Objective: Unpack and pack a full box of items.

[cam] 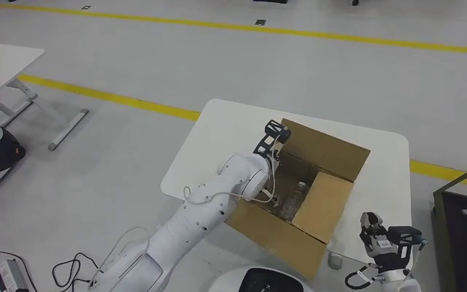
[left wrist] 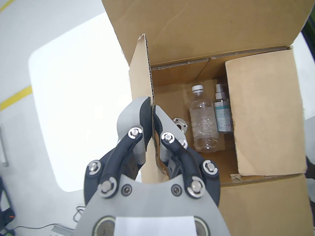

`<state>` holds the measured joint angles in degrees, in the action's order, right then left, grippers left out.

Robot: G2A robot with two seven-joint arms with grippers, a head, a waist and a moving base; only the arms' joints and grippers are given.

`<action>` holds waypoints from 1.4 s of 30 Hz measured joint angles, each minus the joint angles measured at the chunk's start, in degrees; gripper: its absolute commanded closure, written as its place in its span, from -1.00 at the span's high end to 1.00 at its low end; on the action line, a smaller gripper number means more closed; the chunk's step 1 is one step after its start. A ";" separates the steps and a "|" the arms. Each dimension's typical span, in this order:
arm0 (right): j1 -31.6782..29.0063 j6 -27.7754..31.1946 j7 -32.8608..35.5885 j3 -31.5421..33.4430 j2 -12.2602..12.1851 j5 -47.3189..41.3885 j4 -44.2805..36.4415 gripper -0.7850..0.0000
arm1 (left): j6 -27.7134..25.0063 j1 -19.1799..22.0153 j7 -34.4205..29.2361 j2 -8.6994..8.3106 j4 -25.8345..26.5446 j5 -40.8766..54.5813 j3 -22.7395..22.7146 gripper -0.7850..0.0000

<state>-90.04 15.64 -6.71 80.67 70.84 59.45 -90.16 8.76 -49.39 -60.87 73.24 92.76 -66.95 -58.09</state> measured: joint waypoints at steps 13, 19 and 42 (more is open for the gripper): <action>-0.19 0.53 -1.64 -0.21 0.27 -3.32 -4.01 -1.00 | -0.93 -1.45 1.57 0.06 0.98 2.82 -3.08 -1.00; 3.03 2.16 2.09 -5.16 0.76 -1.36 -2.84 -1.00 | -1.68 -1.58 2.87 0.18 1.49 3.48 -3.64 -1.00; 9.05 -0.43 3.58 -9.39 1.71 0.13 4.55 -1.00 | -1.50 0.40 1.43 0.02 -2.59 -20.10 -1.06 1.00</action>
<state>-80.99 15.20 -3.14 71.28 72.56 59.58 -85.61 7.25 -48.99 -59.44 73.26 90.16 -87.05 -59.15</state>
